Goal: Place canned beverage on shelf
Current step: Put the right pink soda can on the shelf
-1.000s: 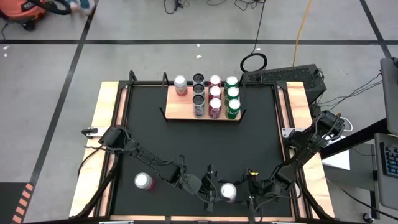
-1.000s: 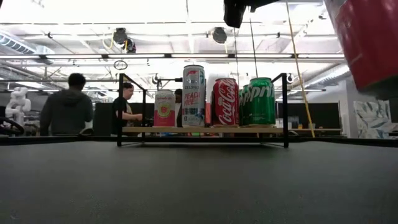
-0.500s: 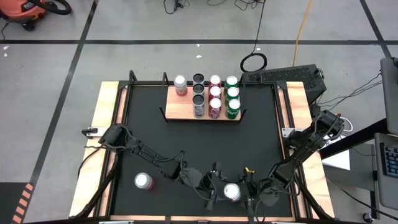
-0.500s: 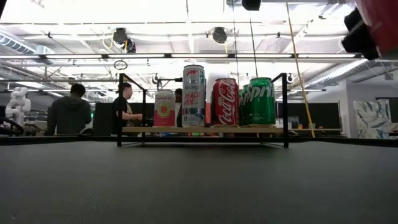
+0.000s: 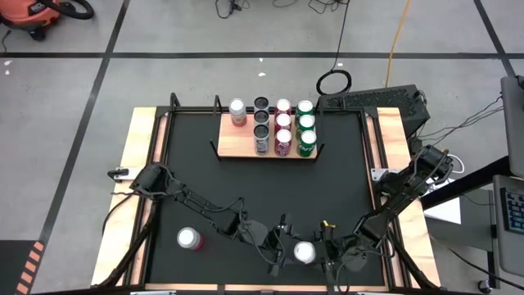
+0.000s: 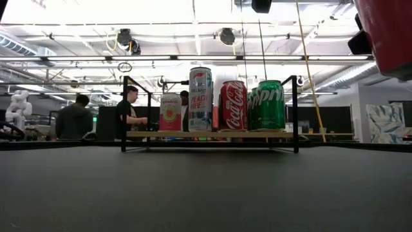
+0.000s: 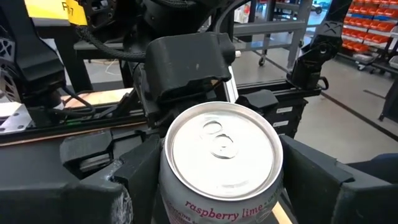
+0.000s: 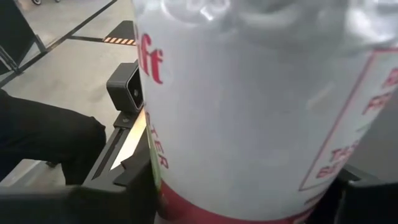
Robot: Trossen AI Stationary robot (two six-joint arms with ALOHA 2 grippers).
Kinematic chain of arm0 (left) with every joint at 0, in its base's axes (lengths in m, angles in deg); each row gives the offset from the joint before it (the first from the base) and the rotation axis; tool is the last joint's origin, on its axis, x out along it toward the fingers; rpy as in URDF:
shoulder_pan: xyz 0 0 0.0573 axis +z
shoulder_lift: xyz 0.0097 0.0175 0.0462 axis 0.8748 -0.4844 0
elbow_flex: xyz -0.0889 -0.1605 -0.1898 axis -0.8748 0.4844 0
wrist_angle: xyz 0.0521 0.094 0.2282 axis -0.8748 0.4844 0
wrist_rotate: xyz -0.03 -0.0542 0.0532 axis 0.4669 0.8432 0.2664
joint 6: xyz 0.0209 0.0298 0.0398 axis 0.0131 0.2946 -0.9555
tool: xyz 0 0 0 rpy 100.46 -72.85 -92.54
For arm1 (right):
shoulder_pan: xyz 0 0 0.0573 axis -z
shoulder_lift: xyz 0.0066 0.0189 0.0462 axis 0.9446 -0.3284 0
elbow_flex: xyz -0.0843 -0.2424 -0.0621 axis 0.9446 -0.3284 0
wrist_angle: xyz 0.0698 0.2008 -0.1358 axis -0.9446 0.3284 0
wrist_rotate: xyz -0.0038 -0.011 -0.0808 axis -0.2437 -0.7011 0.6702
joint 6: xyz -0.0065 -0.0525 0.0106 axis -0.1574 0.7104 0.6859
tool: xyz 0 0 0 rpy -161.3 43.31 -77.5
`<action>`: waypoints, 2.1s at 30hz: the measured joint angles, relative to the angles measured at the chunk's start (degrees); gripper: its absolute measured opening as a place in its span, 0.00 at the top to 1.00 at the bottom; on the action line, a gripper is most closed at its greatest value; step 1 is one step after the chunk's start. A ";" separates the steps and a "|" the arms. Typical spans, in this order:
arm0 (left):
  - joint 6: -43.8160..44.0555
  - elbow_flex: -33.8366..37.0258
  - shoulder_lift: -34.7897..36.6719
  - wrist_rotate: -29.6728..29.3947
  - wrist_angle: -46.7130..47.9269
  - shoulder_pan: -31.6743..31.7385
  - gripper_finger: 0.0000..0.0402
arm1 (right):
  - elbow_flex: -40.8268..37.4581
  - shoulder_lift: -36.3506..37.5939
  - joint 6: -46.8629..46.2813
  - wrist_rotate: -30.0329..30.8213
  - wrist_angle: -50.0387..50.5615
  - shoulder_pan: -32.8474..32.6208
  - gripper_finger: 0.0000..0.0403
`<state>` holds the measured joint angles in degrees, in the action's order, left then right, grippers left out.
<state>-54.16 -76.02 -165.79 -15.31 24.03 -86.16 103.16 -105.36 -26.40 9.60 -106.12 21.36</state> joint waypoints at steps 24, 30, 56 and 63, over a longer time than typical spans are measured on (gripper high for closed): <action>12.91 -0.03 6.27 -17.10 14.41 -2.39 0.08 | -0.02 -0.07 -2.62 8.86 0.02 0.12 0.35; 19.98 -0.03 9.80 -16.91 23.97 -2.46 0.08 | -0.02 -0.07 -3.18 9.61 -0.44 1.82 0.35; 16.18 -0.03 9.88 -8.81 26.83 2.61 0.08 | 0.00 -0.02 -0.92 9.66 0.64 7.00 0.34; 16.18 -0.01 9.81 -8.73 27.21 2.57 0.08 | 0.04 -0.02 -0.92 8.15 0.55 8.00 0.34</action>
<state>-37.99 -76.03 -155.97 -24.05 51.24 -83.59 103.21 -105.39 -27.33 17.75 -105.57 29.36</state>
